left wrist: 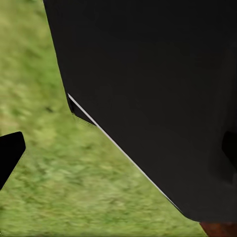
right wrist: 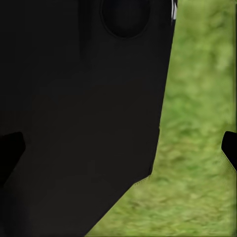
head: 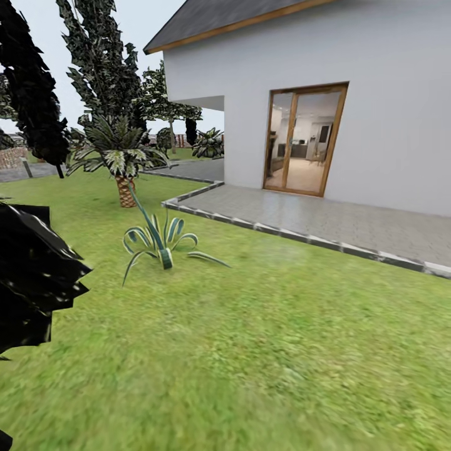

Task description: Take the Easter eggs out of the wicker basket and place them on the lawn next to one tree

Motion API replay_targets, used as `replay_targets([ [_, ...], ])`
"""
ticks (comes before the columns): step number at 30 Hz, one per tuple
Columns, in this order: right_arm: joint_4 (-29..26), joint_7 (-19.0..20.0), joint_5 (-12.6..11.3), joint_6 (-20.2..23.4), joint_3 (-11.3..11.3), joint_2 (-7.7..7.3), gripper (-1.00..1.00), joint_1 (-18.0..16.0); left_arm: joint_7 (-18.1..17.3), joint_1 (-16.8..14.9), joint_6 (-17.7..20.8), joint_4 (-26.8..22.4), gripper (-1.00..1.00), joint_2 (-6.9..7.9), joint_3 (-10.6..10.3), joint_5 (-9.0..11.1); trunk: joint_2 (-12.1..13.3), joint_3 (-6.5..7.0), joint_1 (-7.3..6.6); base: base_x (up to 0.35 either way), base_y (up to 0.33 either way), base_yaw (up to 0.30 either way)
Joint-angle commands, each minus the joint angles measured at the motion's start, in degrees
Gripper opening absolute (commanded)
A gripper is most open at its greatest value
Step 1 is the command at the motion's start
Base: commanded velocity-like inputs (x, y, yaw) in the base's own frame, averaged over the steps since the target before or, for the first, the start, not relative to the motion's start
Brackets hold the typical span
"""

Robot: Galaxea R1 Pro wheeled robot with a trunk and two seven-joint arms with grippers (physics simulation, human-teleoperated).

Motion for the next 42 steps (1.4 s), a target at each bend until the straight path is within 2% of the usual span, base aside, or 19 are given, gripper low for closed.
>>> replay_targets([
  [1,0.1,0.0,0.1,0.1,0.2,0.01,1.00,-0.1,0.0,0.0,0.1,0.0,1.00,-0.01,0.0,-0.5,0.0,-0.04,0.03,0.338,-0.014,0.000],
  [12,1.1,0.0,0.3,0.2,0.3,0.94,1.00,0.0,0.0,0.0,0.0,0.1,1.00,-0.02,0.0,-0.6,0.0,-0.04,0.03,0.280,-0.076,0.000],
  [18,1.2,0.0,0.3,0.2,0.3,1.07,1.00,0.0,0.1,0.0,0.0,0.3,1.00,-0.10,0.1,-0.6,0.0,-0.04,0.03,0.033,-0.084,0.000],
  [29,1.2,0.0,0.2,0.3,0.3,1.09,1.00,-0.1,0.0,0.0,0.0,0.9,1.00,0.00,0.1,-0.5,0.0,-0.04,0.03,0.001,-0.323,0.000],
  [37,1.4,0.1,0.2,0.2,0.3,1.24,1.00,-0.1,0.0,0.0,0.0,0.8,1.00,0.01,0.1,-0.5,0.0,-0.04,0.03,0.000,-0.039,0.000],
  [42,1.5,-0.3,-0.3,0.1,0.0,0.52,1.00,-0.1,0.0,0.0,0.0,0.9,1.00,0.06,0.1,-0.5,0.0,-0.04,0.03,0.059,-0.001,0.000],
])
